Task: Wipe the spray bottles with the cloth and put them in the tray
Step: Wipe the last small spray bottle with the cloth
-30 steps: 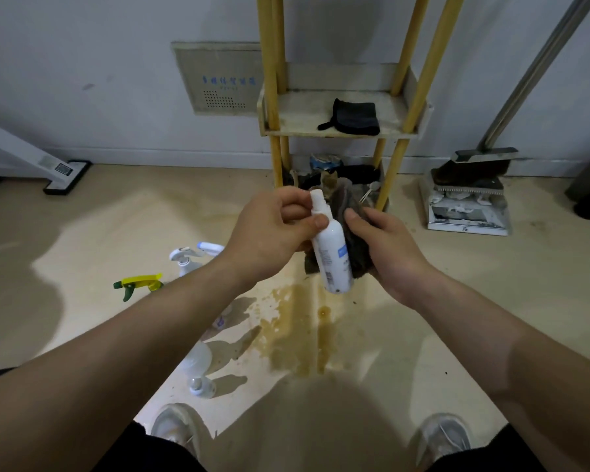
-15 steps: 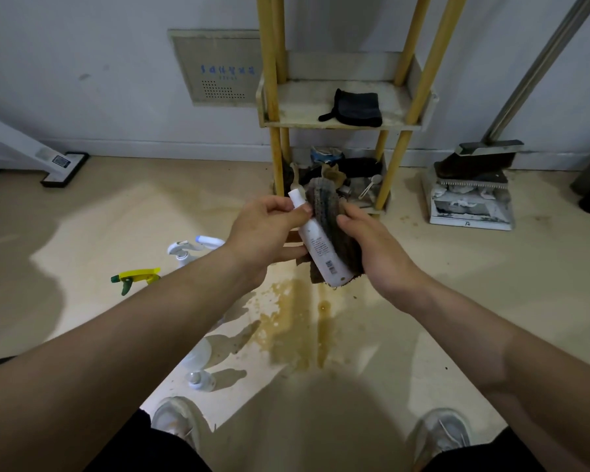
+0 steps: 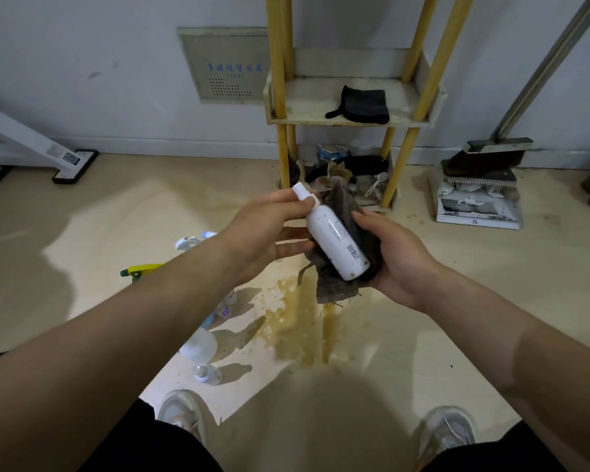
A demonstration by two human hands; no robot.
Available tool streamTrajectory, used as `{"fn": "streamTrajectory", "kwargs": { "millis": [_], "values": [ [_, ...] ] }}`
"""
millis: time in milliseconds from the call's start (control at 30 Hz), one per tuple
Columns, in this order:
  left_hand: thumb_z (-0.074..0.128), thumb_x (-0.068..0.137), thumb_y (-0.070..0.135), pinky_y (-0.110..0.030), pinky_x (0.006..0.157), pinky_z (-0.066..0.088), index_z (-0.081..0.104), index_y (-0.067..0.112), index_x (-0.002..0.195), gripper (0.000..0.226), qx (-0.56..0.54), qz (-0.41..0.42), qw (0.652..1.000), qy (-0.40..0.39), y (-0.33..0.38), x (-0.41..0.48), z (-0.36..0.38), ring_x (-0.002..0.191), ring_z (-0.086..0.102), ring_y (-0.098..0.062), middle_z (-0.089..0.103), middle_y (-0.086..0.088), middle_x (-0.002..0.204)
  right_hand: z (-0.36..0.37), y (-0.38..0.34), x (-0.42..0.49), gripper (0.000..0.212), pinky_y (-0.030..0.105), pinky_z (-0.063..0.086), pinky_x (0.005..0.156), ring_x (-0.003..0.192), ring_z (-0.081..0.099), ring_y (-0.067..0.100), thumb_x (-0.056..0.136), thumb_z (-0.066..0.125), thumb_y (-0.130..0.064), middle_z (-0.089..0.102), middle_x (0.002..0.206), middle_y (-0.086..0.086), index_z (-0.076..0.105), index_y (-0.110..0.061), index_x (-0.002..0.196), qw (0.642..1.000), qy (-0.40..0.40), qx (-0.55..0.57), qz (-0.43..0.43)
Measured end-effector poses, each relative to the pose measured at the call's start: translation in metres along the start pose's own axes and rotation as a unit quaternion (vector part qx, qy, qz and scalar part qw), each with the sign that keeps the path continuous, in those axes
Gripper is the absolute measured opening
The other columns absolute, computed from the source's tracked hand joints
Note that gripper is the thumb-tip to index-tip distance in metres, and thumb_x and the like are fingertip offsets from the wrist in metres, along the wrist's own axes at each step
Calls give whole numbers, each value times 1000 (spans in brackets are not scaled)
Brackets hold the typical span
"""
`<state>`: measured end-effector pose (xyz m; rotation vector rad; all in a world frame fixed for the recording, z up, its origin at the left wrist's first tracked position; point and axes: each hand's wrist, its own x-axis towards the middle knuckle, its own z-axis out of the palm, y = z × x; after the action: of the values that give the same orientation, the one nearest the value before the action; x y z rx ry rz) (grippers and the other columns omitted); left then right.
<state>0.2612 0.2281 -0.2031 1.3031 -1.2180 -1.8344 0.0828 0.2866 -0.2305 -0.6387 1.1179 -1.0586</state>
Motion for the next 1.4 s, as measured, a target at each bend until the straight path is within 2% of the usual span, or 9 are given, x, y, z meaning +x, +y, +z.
{"fn": "streamTrajectory", "kwargs": {
  "millis": [233, 333, 500, 533, 667, 767, 1033, 1200, 1400],
  "values": [
    [62, 98, 13, -26, 61, 60, 64, 7, 117, 21, 90, 56, 994, 32, -6, 0, 4, 76, 74, -19, 70, -17, 114, 2, 8, 6, 25, 60, 55, 91, 100, 71, 35, 105, 47, -31, 74, 111, 9, 62, -24, 123, 985, 55, -149, -71],
    [61, 100, 14, -26, 60, 60, 63, 0, 115, 21, 72, 52, 993, 75, -15, 3, 11, 69, 75, -22, 70, -19, 111, 10, 14, 3, 29, 58, 57, 81, 97, 69, 27, 99, 48, -39, 69, 109, 0, 54, -32, 126, 947, 60, -271, -159],
    [57, 98, 1, -29, 58, 59, 61, -10, 112, 19, 1, 10, 994, 107, -16, 5, 14, 68, 76, -30, 71, -25, 103, 14, 23, -2, 40, 30, 47, 86, 110, 53, 9, 105, 44, -29, 55, 130, -7, 42, -27, 145, 795, 71, -516, -312],
    [58, 97, 1, -29, 58, 59, 62, -10, 114, 20, -4, 5, 994, 105, -15, 5, 14, 69, 76, -30, 71, -24, 104, 13, 24, -1, 39, 28, 47, 85, 110, 54, 9, 105, 45, -28, 55, 128, -7, 43, -27, 144, 802, 69, -506, -311],
    [63, 99, 18, -27, 67, 61, 67, 4, 117, 23, -5, -6, 999, 49, -16, 7, 10, 84, 77, -28, 72, -14, 114, 7, 22, 4, 28, 32, 56, 86, 105, 65, 10, 106, 48, -23, 67, 115, -9, 54, -30, 133, 938, 47, -284, -193],
    [61, 99, 15, -28, 74, 61, 63, 11, 125, 26, -19, -7, 1000, -2, -18, 10, 7, 94, 74, -25, 68, -10, 121, 6, 18, 5, 22, 38, 59, 87, 103, 70, 18, 106, 47, -18, 70, 116, 2, 59, -29, 121, 973, 56, -163, -156],
    [66, 93, 1, -29, 84, 57, 66, 26, 115, 33, 26, 96, 995, -24, -33, 13, 14, 101, 70, -15, 69, -3, 120, 8, 13, 4, 25, 45, 59, 90, 108, 70, 25, 107, 44, -17, 72, 117, 3, 60, -23, 125, 990, 78, 4, -120],
    [64, 96, 5, -41, 79, 63, 54, 27, 120, 34, 47, 122, 991, -19, -39, 8, 20, 106, 68, -26, 64, -10, 119, 13, 26, 5, 34, 42, 58, 92, 111, 67, 17, 109, 38, -22, 66, 126, -5, 48, -28, 141, 971, 83, -139, -175],
    [76, 88, 11, -38, 78, 61, 57, 18, 116, 35, 31, 114, 992, 50, -40, 14, 16, 100, 71, -28, 70, -12, 109, 16, 36, 4, 46, 39, 49, 107, 122, 60, 5, 107, 36, -32, 63, 136, -11, 39, -30, 153, 950, 77, -207, -221]
  ]
}}
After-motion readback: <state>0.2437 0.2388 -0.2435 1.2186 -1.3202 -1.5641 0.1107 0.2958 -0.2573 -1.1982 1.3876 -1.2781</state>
